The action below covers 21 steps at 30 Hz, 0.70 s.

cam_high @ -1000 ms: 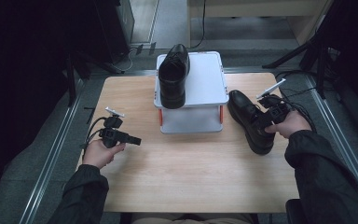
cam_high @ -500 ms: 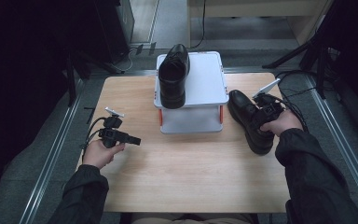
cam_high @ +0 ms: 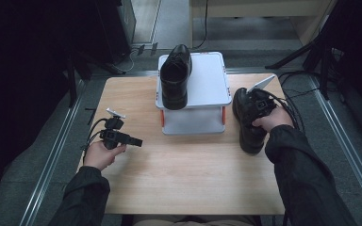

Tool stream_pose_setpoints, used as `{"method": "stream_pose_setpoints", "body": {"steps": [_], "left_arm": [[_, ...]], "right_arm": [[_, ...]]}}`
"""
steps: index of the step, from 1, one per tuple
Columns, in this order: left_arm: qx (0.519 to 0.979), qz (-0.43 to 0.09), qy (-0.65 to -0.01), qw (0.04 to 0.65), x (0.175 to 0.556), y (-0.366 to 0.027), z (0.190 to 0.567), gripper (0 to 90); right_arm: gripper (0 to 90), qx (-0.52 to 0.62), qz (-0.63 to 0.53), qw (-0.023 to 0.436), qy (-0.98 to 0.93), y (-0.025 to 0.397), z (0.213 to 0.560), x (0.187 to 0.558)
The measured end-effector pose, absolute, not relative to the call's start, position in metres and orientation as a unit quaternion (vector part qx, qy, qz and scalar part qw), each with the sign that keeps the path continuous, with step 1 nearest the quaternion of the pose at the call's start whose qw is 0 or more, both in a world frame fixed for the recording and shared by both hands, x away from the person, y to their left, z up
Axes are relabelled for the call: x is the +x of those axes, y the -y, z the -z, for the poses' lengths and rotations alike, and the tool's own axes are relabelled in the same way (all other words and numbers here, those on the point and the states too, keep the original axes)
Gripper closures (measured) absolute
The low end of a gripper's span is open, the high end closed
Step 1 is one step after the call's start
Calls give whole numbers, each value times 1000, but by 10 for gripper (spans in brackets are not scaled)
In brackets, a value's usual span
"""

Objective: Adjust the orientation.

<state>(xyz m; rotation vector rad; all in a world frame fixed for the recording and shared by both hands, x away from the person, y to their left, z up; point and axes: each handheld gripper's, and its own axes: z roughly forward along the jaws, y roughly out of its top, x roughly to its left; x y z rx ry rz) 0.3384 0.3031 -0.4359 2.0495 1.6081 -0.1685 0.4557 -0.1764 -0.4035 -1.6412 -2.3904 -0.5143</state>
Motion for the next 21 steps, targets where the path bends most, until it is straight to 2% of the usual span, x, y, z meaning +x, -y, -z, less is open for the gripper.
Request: {"method": "stream_pose_setpoints", "body": {"steps": [5,14,21], "left_arm": [[757,63,-593,266,338,-303,436,513],[756,65,-596,264,338,-302,437,508],[756,64,-596,264,338,-301,437,507]], "right_arm": [[845,-552,181,108,807,174,410,456],[720,-542,196,109,810,184,402,456],[714,-544,203,107,807,205,385,453]]}}
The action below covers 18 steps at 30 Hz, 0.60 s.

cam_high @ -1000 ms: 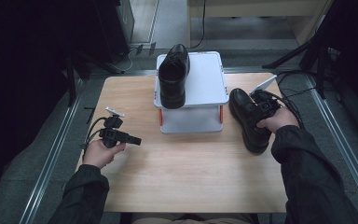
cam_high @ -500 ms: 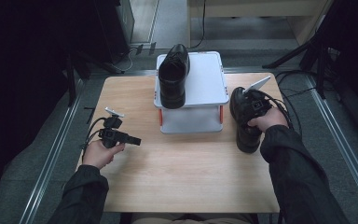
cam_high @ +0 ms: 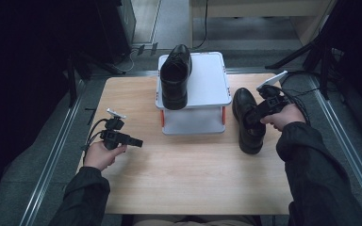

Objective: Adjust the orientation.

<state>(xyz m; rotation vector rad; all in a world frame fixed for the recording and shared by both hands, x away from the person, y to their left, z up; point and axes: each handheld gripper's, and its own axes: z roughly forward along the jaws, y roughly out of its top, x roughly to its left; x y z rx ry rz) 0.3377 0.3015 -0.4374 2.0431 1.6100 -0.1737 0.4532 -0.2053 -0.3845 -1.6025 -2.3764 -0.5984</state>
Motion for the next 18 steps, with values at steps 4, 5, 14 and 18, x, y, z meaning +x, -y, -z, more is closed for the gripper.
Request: {"method": "stream_pose_setpoints", "body": {"steps": [4,5,14,18], "left_arm": [[757,66,-595,262,338,-302,438,507],[757,65,-595,262,338,-302,438,507],[752,55,-598,272,338,-300,435,510],[755,58,-595,269,339,-299,436,509]], "right_arm": [[714,-555,208,101,799,222,379,452],[709,-558,207,98,797,228,379,452],[692,-578,193,90,788,251,387,454],[691,-586,187,93,783,253,398,456]]}}
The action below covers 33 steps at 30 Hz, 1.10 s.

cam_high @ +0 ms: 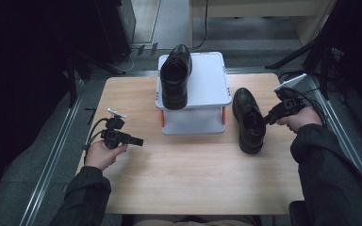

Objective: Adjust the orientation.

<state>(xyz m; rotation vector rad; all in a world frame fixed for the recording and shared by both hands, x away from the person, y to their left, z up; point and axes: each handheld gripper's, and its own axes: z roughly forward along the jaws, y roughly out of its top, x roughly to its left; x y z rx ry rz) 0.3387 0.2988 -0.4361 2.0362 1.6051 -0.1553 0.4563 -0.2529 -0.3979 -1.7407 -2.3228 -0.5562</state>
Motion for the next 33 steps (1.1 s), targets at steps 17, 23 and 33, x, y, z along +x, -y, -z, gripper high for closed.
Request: {"method": "stream_pose_setpoints", "body": {"steps": [17,23,33], "left_arm": [[766,67,-585,257,339,-295,440,508],[765,68,-586,257,340,-295,441,507],[765,70,-587,255,340,-296,442,507]], "right_arm": [[679,-600,151,74,783,234,439,473],[730,-602,146,79,781,234,440,475],[848,-638,137,90,752,239,440,478]]}}
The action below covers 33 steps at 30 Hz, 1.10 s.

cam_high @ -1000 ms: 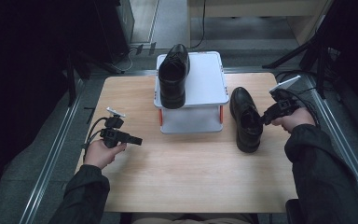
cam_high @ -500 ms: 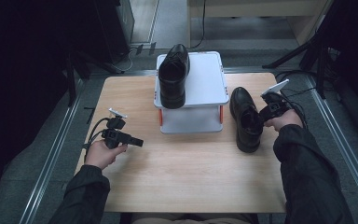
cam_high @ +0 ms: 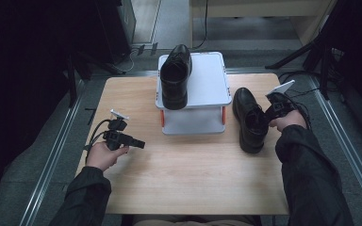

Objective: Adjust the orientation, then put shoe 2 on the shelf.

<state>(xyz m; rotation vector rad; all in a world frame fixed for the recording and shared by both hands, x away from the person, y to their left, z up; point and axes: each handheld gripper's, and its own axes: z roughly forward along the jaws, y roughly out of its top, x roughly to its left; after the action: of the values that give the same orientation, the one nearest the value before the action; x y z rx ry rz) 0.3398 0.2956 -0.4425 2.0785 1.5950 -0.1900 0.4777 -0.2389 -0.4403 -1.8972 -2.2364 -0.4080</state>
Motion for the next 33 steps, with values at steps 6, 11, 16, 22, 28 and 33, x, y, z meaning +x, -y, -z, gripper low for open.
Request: {"method": "stream_pose_setpoints", "body": {"steps": [6,11,16,22,28,33], "left_arm": [[764,71,-588,254,340,-296,443,508],[763,72,-589,255,341,-297,444,509],[761,73,-592,255,340,-298,443,509],[763,74,-591,252,340,-298,443,508],[764,77,-589,251,340,-297,444,507],[765,78,-589,250,340,-297,444,507]], "right_arm": [[863,-654,138,95,738,247,439,479],[866,-670,154,120,716,253,436,481],[866,-676,157,119,710,257,423,483],[864,-681,166,114,704,261,400,485],[863,-686,171,110,698,263,374,487],[863,-687,182,108,695,259,349,488]]}}
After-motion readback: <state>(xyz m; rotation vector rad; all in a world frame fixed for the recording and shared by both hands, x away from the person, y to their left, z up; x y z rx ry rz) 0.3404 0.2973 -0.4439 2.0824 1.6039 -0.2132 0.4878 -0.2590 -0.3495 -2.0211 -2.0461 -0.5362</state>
